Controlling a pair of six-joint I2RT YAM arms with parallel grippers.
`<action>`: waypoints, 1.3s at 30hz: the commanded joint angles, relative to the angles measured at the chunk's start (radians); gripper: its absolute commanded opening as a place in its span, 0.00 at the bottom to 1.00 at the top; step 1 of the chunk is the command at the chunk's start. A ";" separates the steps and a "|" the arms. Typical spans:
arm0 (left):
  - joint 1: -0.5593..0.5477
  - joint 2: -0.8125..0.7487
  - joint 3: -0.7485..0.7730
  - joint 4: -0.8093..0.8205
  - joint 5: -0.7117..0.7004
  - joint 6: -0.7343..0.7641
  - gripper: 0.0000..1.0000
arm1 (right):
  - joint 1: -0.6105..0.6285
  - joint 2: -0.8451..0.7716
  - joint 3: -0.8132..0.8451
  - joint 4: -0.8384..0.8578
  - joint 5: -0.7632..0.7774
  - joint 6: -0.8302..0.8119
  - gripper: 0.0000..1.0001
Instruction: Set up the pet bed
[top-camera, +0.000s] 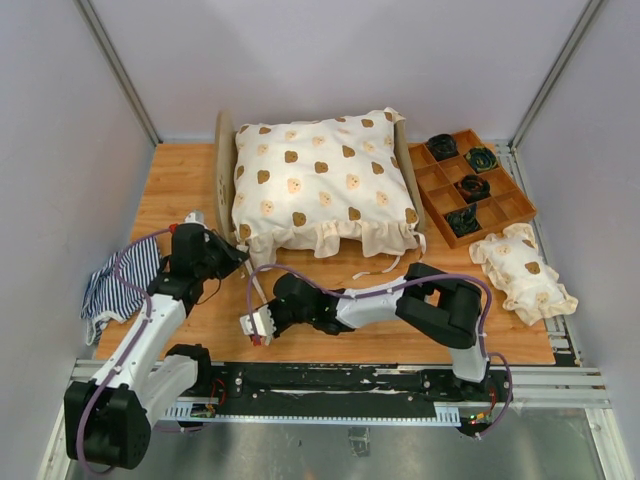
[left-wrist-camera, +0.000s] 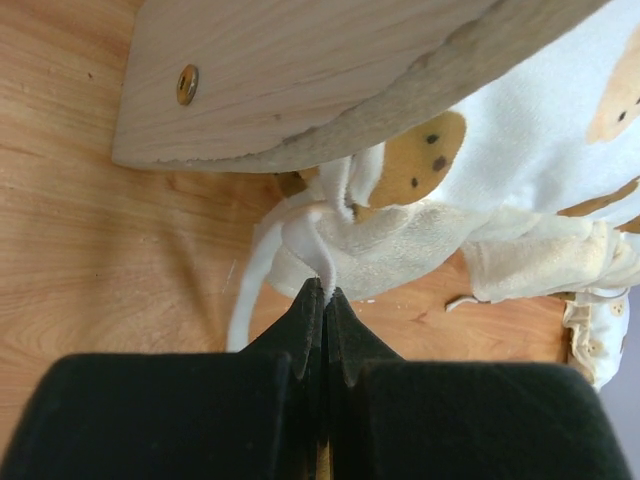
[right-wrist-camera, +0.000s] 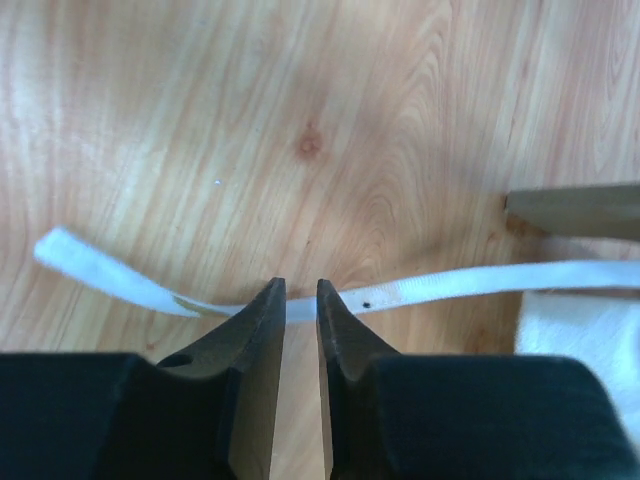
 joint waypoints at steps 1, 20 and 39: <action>0.018 0.003 -0.021 0.049 -0.005 0.001 0.00 | 0.009 -0.044 0.125 -0.298 -0.157 -0.174 0.26; 0.066 0.021 -0.050 0.066 0.041 0.029 0.00 | 0.025 0.057 0.344 -0.744 -0.073 -0.605 0.34; 0.094 0.029 -0.057 0.060 0.044 0.039 0.00 | 0.049 0.149 0.426 -0.850 0.047 -0.749 0.00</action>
